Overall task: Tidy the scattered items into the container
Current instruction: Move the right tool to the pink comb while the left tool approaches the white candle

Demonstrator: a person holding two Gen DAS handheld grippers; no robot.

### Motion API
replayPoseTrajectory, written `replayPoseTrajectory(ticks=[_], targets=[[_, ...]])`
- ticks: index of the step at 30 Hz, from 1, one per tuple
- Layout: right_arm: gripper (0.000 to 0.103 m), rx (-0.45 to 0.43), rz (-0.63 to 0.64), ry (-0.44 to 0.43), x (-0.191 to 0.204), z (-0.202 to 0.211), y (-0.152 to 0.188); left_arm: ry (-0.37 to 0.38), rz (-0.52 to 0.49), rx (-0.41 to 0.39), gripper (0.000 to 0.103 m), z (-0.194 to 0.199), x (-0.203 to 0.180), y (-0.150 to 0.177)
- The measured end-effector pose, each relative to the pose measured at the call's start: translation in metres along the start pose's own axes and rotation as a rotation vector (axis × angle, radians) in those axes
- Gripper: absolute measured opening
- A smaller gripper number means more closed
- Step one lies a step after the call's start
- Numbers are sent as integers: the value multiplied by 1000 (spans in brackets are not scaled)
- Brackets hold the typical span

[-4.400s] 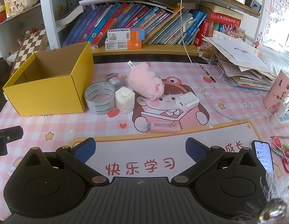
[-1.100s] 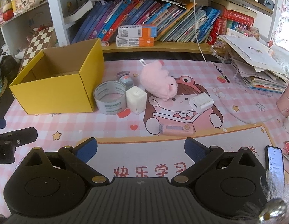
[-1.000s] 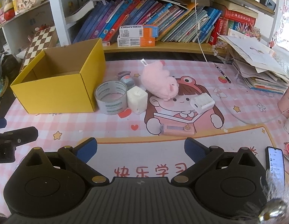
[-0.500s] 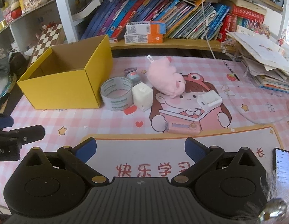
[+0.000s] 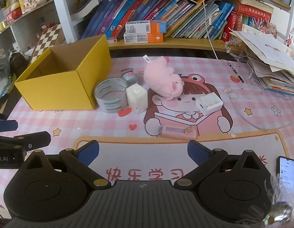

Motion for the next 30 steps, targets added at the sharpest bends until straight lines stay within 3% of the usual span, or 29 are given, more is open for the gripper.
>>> replayPoseTrajectory(ticks=[9, 20, 25, 30], targets=[[94, -10, -33, 12, -22, -10, -7, -13, -36, -29, 103, -9, -10, -11], [92, -23, -54, 16, -39, -28, -15, 33, -204, -82, 103, -32, -40, -29], [90, 8, -80, 11, -46, -42, -16, 95, -216, -57, 103, -42, -45, -31], [89, 25, -80, -7, -45, -53, -18, 102, -201, -26, 103, -51, -44, -32]])
Point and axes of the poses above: each gripper's, at about its wrist camera, not at the fingertips, and z roughly against the way its jaws point, x to its left, y to its underside, the point moved 2 cm from there along -z, roughly the way its jaws point, and after that the axes turned 12 degrees about y, right-handed, at the moved point
